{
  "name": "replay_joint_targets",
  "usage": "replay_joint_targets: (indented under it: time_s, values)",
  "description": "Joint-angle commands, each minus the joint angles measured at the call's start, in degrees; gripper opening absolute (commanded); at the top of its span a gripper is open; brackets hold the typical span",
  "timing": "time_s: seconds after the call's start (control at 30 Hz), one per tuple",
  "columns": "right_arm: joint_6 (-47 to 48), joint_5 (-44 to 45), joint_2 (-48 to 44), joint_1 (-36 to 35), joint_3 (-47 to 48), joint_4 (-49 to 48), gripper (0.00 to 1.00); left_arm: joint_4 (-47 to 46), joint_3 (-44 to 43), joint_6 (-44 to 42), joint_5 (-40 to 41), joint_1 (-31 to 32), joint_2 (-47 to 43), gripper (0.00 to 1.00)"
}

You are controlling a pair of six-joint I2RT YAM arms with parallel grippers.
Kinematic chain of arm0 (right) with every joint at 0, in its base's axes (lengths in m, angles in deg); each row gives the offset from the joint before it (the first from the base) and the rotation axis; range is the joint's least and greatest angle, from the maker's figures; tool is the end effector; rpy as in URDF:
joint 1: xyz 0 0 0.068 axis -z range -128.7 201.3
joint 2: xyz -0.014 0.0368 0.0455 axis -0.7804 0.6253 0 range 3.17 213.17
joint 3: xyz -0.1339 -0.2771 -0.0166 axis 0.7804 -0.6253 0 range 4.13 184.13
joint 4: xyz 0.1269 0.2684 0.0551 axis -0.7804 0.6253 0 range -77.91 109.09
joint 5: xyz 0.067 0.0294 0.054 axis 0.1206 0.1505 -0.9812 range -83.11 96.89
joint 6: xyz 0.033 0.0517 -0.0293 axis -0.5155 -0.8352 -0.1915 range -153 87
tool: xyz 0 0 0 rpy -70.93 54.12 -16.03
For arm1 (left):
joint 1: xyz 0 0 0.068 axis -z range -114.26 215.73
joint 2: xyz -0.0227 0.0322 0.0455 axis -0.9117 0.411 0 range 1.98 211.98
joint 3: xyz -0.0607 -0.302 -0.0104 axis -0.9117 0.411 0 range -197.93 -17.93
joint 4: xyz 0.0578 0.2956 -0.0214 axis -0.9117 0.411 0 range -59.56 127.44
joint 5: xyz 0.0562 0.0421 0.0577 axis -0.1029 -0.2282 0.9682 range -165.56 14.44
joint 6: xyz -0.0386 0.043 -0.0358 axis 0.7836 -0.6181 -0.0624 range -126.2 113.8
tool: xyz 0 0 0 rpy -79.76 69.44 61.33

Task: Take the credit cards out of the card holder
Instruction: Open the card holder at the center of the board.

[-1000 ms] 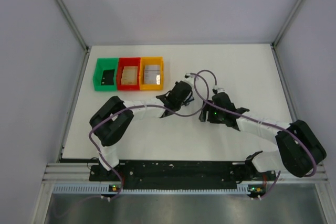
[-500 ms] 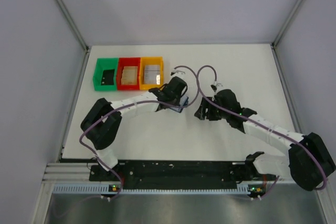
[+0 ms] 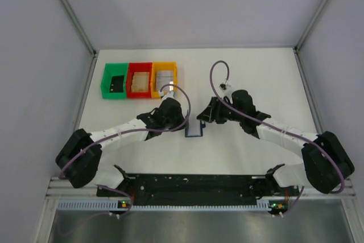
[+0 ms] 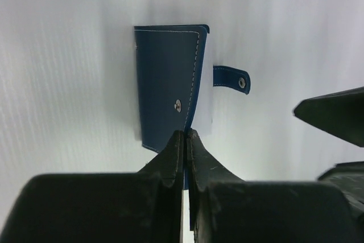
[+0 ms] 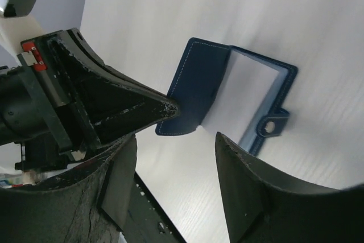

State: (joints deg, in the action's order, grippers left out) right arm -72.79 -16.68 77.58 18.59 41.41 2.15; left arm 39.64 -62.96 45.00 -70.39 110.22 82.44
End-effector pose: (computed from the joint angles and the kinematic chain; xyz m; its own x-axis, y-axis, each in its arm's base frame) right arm 0.2534 0.1888 0.2202 -0.8039 0.1808 -0.5666 -0.3645 0.6030 0.7096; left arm 0.2395 -0.2283 0.2017 -0.8223 -0.2804 -0.4953 0.0181 0.8569 -0.5151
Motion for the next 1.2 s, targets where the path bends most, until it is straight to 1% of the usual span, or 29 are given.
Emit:
replay_joint_targets:
  time_s: [0.0,0.13,0.3,0.4,0.53,0.67,0.83,0.93,1.03,1.13,1.17]
  values:
    - [-2.40,-3.15,3.10,-1.21,2.19,-5.71,0.56,-4.97,0.47,4.96,-1.48,-0.10,-3.73,0.00]
    - [-3.45,-1.92,7.23,-1.39,2.10,-6.41,0.52,-4.36,3.45,5.66,1.94,-0.45,-6.89,0.00]
    - [-3.28,3.70,8.56,-1.39,1.22,-2.90,0.51,-6.55,11.27,6.98,3.62,-1.69,-7.78,0.00]
    - [-2.84,3.80,9.25,-1.39,0.69,-3.95,0.51,-8.30,14.79,7.86,3.45,-2.39,-6.12,0.00]
    - [-3.27,1.43,12.07,-1.48,1.22,-5.97,0.50,-12.35,18.49,9.70,1.42,-3.09,-4.53,0.00]
    - [-3.27,2.39,13.83,-1.39,1.66,-5.88,0.49,-12.01,19.20,9.27,2.12,-3.36,-4.53,0.00]
    - [-3.89,0.64,14.36,-1.39,1.13,-7.82,0.47,-9.90,17.71,7.16,3.36,-3.44,-2.78,0.00]
    - [-3.37,1.51,14.36,-1.39,1.22,-6.94,0.42,-9.98,17.26,6.90,3.18,-3.44,-1.45,0.02]
    - [-2.58,1.34,14.71,-1.39,1.31,-6.68,0.33,-10.42,17.44,6.98,2.92,-3.44,-1.01,0.03]
    - [-2.40,0.55,14.88,-1.39,1.31,-6.94,0.30,-10.60,17.44,6.90,2.65,-3.36,-0.93,0.03]
    - [-2.40,0.37,14.97,-1.39,1.31,-7.03,0.28,-10.77,17.53,6.90,2.65,-3.44,-0.84,0.03]
